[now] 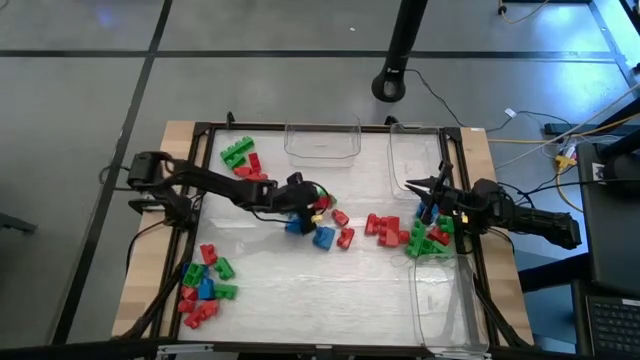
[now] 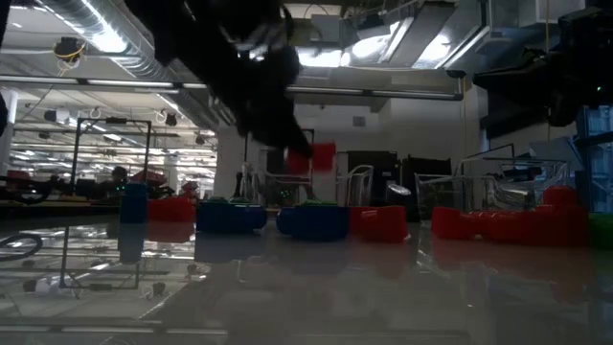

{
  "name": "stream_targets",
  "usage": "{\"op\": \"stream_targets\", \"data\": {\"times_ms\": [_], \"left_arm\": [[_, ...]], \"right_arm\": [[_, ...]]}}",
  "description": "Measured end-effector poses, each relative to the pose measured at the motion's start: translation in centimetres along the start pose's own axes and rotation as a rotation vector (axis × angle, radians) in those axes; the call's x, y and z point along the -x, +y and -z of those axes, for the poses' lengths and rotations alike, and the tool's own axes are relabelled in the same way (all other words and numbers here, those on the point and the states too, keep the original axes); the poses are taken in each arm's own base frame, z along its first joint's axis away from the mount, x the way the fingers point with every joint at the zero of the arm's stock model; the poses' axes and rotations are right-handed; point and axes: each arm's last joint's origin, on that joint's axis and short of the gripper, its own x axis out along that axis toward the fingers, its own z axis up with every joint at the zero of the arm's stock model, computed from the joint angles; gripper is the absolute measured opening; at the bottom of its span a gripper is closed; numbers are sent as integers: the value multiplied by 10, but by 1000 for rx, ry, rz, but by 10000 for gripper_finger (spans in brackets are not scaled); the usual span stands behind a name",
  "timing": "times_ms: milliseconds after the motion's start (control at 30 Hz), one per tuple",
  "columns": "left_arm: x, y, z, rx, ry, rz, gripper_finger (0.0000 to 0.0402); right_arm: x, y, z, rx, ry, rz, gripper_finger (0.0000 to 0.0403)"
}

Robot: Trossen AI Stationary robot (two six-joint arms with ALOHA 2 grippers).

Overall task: Sort blocks
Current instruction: Put the red game piece into the top left transparent bin

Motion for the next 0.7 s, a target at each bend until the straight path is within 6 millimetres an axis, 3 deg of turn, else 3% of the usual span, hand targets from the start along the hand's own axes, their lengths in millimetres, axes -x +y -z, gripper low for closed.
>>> {"op": "stream_targets", "data": {"times_ms": [267,533,700], "left_arm": [[32,44,-36,45,-198,-227,134],[20,104,-40,120,-230,-395,135],[14,129,-34,152,-198,-456,145]], "right_arm": [[0,0,0,0,1,2,44],[0,0,0,0,13,15,44],[0,0,1,0,16,17,44]]}}
